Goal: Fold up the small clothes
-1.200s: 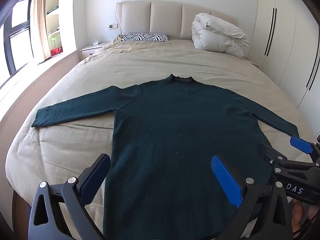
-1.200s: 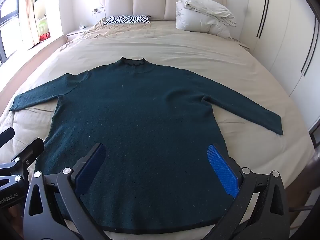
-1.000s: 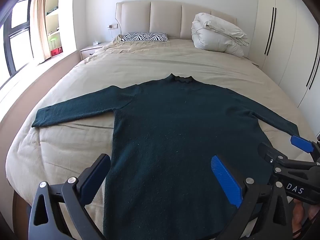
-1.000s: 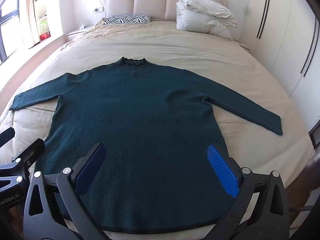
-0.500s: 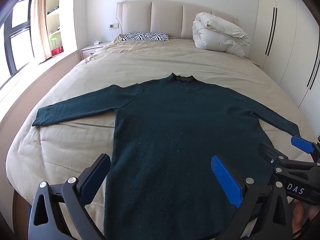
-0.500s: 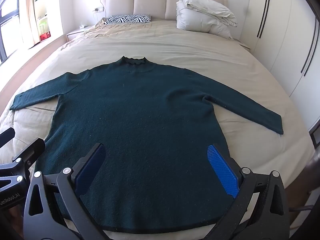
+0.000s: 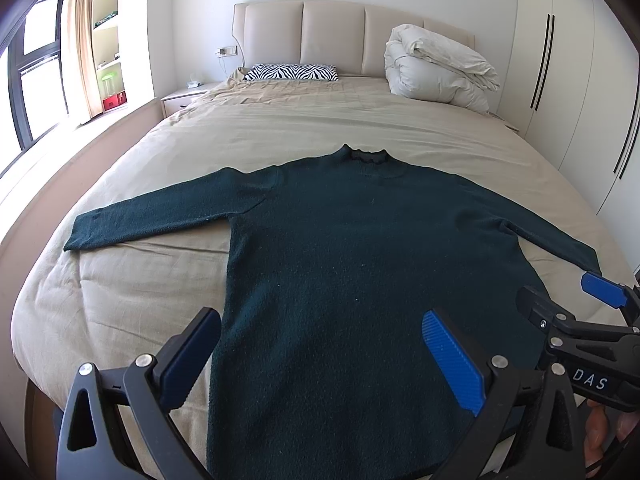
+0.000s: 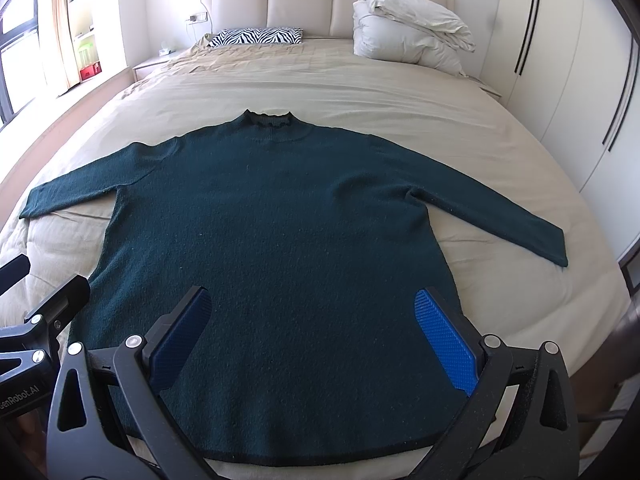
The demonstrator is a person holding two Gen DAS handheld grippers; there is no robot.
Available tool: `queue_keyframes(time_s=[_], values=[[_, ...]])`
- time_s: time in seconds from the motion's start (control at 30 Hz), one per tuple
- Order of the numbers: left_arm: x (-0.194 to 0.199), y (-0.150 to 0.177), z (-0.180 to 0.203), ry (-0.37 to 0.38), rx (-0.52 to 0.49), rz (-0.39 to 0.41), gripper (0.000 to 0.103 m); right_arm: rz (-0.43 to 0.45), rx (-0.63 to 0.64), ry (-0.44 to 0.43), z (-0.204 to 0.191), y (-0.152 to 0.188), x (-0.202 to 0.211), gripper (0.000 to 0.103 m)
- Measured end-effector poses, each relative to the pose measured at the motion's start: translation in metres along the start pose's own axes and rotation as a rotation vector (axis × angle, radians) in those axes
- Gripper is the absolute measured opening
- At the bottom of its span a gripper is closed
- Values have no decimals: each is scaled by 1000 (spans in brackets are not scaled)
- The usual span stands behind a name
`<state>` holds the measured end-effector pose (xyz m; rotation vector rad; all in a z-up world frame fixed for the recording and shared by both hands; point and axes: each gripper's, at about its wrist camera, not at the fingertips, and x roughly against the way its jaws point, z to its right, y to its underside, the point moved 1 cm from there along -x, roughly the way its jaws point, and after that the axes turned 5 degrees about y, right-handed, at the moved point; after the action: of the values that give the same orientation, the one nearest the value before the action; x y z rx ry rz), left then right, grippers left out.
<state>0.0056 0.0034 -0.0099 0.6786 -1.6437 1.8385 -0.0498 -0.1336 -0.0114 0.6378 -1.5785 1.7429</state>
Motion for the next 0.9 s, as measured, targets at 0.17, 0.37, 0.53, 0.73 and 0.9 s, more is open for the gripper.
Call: queue_keyframes(time_s=[0.17,0.37,0.53,0.73,0.9], values=[[-1,1,0,0,-1,-1,103,0,0,0,0,0,0,103],[-1,1,0,2,0,-2,103,-1,0,1,0,0,0,103],[-1,0,0,1,0,-1,103,-5,0,0,-1,0,-2,103],[-1,1,1,0,0,-1,103,-6,1,-1,-2,2,-3,103],[-1,1,0,1,0,-2,103,-7,1,-2,-2,2,-3,103]])
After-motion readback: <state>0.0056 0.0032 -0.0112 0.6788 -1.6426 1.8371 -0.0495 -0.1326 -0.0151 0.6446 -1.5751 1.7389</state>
